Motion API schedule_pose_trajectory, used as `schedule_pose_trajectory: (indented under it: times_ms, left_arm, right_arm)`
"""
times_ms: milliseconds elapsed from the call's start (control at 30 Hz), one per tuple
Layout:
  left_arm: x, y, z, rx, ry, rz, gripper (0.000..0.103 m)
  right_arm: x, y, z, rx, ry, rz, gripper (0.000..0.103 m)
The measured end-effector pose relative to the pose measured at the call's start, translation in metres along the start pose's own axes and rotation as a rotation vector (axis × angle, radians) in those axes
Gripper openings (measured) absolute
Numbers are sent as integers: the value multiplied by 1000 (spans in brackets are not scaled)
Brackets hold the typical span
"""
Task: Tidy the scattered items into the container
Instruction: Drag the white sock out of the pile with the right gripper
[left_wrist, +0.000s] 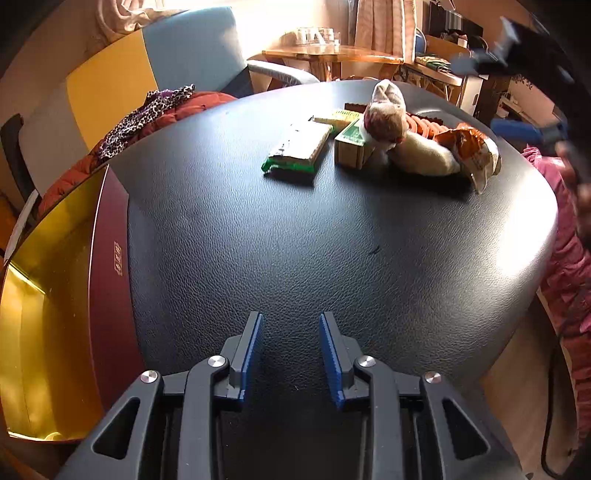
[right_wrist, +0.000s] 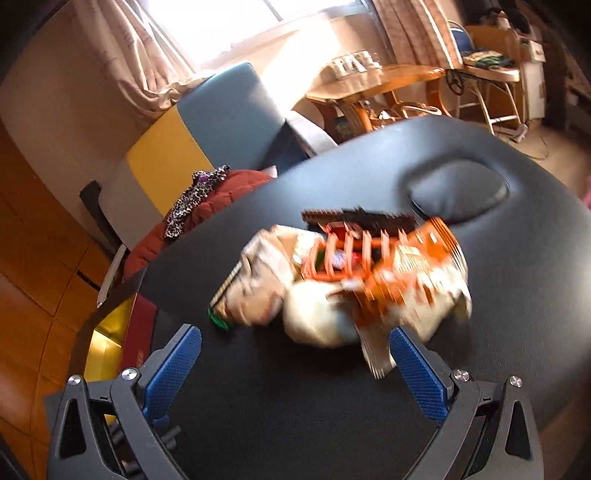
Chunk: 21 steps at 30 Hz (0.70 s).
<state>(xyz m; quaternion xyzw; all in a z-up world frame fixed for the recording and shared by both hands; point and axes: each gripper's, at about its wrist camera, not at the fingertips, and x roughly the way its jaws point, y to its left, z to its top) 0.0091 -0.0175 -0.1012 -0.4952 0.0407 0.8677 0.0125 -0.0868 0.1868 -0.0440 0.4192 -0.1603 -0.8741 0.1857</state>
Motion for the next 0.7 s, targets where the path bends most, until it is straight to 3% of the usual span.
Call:
schedule_pose_trajectory:
  times_ms: [300, 400, 500, 700]
  left_arm:
    - [2, 12, -10, -34, -4, -46, 34]
    - [1, 18, -15, -44, -13, -53, 42]
    - [0, 25, -18, -67, -19, -74, 48]
    - [-2, 30, -26, -85, -29, -88, 52]
  right_arm:
    - [73, 19, 56, 21, 73, -2, 103]
    - [96, 22, 46, 24, 171, 33, 103]
    - [100, 34, 25, -55, 214, 44, 103]
    - [74, 38, -15, -90, 213, 102, 103]
